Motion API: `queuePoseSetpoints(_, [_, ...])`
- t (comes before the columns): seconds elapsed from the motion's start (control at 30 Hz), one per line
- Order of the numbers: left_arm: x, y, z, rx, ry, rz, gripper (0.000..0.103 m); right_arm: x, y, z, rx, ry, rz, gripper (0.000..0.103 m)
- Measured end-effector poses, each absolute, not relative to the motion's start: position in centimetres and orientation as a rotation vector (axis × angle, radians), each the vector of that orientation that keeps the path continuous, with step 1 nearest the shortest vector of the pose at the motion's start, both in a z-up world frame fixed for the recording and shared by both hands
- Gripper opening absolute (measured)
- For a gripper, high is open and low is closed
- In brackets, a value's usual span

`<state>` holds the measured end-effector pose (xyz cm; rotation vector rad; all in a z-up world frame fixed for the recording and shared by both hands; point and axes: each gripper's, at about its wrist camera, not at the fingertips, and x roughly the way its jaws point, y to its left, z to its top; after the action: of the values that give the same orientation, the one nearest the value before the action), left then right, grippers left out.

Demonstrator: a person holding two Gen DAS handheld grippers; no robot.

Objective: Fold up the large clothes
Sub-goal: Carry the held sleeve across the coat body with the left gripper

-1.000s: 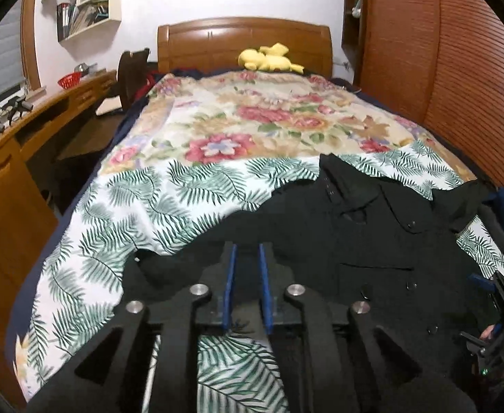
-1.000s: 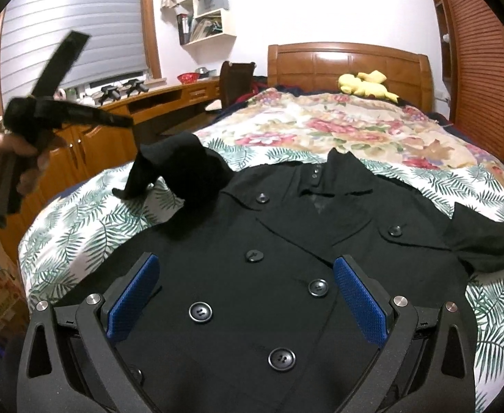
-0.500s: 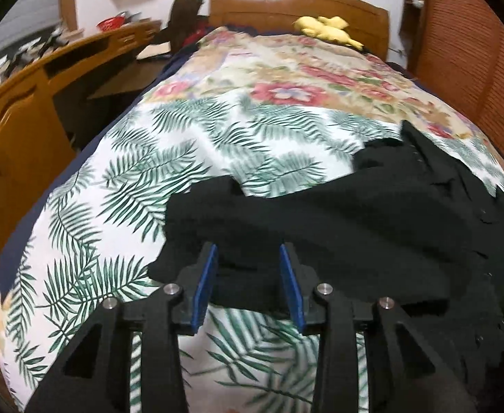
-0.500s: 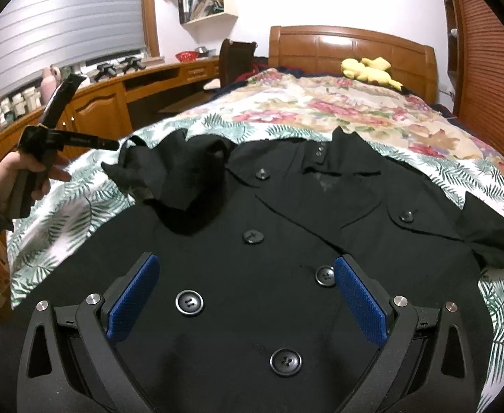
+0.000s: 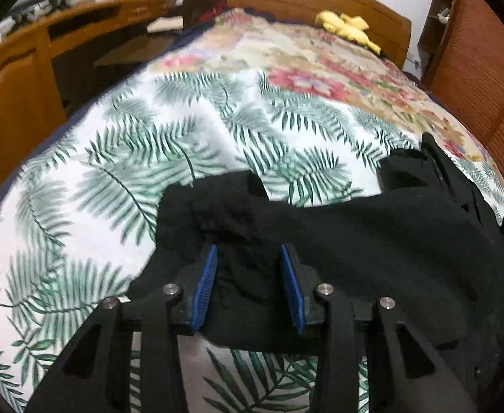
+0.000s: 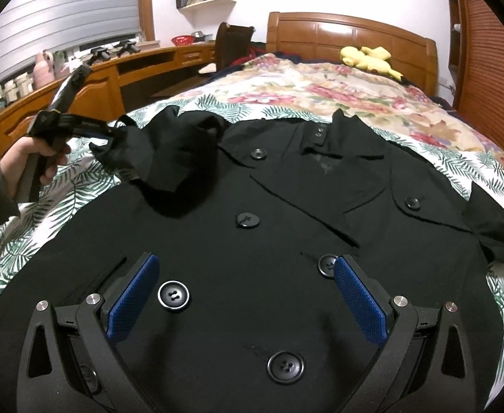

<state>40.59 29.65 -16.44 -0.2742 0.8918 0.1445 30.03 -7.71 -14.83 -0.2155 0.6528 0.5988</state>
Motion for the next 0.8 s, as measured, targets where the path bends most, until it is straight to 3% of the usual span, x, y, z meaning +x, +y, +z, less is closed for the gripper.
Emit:
queuePoseSetpoints(0.03, [40.6, 29.5, -16.5, -0.263, 0.892, 0.137, 0.03, 30.0, -7.8, -14.8, -0.215, 0.653, 0.599, 0.103])
queuePoseSetpoints(0.07, [40.5, 29.3, -16.4, -0.238, 0.885, 0.139, 0.015, 30.0, -7.9, -14.8, -0.214, 0.652, 0.599, 0.103])
queuePoseSetpoints(0.13, [40.3, 29.0, -15.9, -0.208, 0.874, 0.158, 0.0, 30.0, -8.1, -14.8, -0.213, 0.653, 0.598, 0.103])
queuePoseSetpoints(0.43, [38.2, 22.4, -6.4, -0.08, 0.745, 0.118, 0.0, 30.8, -10.0, -13.4, -0.184, 0.627, 0.539, 0.103])
queuePoseSetpoints(0.8, [31.4, 7.5, 4.5, 0.046, 0.575, -0.114, 0.0, 27.5, -16.6, -9.3, -0.137, 0.542, 0.47, 0.103])
